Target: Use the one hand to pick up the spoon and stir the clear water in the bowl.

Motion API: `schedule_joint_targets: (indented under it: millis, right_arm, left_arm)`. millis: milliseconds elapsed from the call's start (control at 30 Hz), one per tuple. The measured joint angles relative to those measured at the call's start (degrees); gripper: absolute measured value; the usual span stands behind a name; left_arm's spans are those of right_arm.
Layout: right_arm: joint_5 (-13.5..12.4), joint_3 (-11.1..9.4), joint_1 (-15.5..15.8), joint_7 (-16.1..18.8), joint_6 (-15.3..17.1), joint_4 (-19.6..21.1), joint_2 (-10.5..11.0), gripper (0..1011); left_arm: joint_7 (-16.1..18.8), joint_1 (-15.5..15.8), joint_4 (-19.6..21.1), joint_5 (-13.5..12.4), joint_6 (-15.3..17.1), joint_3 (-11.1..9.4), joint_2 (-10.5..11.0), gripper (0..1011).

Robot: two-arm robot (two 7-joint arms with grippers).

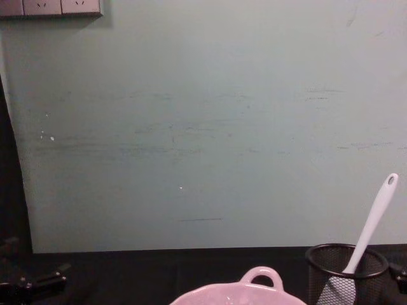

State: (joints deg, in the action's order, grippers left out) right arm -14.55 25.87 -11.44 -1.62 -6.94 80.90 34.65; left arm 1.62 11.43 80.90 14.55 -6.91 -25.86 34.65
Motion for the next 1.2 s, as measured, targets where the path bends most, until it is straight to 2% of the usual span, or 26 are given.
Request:
schedule_joint_targets:
  millis: [800,900,1067,1200]
  right_arm:
    - [0.00,0.00,0.00,-0.01,0.03,-0.01,0.00,1003]
    - [0.02,-0.57,0.70,0.01,0.43,0.89,0.25,1003]
    - [-0.04,-2.50,3.32,-0.27,1.09,3.93,1.37,1003]
    - [-1.02,-4.42,5.52,-0.43,1.34,6.72,2.22,1002]
  left_arm:
    - [0.00,0.00,0.00,0.00,0.00,0.00,0.00,1011]
    - [0.00,0.00,0.00,0.00,0.00,0.00,0.00,1011]
    - [0.00,0.00,0.01,0.00,0.00,0.00,-0.01,1011]
    - [0.00,0.00,0.01,0.00,0.00,0.00,0.00,1011]
